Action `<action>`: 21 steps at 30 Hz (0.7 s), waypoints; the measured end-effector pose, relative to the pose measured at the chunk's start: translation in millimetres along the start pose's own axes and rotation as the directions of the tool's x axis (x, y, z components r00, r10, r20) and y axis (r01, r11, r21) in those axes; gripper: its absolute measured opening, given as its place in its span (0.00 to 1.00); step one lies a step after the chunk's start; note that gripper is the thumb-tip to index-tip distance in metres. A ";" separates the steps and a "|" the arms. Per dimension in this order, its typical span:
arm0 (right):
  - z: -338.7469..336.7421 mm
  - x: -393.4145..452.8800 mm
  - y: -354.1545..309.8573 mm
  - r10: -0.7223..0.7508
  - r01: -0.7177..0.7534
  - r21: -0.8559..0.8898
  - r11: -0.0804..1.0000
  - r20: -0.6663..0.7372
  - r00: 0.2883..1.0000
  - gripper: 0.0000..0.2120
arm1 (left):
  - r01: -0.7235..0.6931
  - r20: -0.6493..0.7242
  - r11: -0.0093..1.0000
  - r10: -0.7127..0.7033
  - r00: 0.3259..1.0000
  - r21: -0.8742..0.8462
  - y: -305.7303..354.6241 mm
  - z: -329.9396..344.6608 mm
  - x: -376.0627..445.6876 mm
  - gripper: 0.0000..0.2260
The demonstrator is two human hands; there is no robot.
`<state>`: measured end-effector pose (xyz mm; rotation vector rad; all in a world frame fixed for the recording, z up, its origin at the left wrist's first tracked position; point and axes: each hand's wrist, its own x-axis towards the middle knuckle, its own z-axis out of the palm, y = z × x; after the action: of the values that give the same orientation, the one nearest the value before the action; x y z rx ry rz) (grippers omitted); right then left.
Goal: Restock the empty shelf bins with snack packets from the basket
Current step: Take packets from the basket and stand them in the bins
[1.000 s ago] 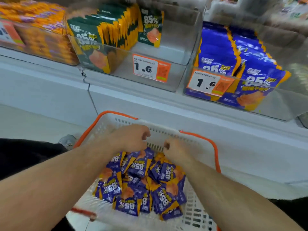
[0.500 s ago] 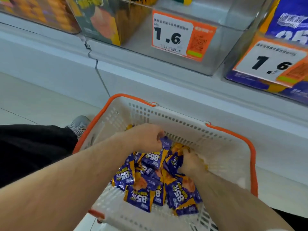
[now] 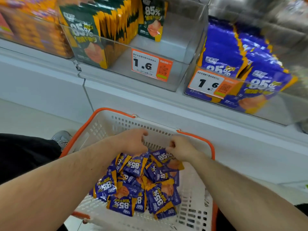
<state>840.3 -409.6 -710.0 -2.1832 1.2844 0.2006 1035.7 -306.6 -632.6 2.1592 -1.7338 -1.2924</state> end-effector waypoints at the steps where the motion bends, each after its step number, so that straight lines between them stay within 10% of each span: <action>1: -15.4 -5.5 -3.3 -0.006 0.008 0.067 0.998 -0.034 0.999 0.13 | 0.004 -0.020 0.999 -0.004 1.000 -0.040 3.8 -0.8 -4.4 0.34; 5: -73.7 -32.7 -16.5 0.042 0.027 0.372 0.928 -0.176 0.984 0.14 | -0.031 -0.098 0.981 0.013 0.995 -0.192 21.7 -7.4 -17.6 0.36; 11: -135.8 -89.9 -39.9 0.075 0.156 0.599 0.785 -0.342 0.937 0.12 | -0.288 -0.280 0.904 0.201 0.939 -0.316 75.8 -11.5 -23.6 0.13; 21: -218.8 -164.3 -35.8 -0.046 0.150 0.081 0.985 -0.718 0.694 0.07 | -0.568 -0.585 0.822 0.439 0.682 -0.046 183.2 -36.9 -32.6 0.12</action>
<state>749.1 -396.1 -449.9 -2.2744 1.4966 -0.8556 919.6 -359.6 -492.3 1.5252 -1.6495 -0.5921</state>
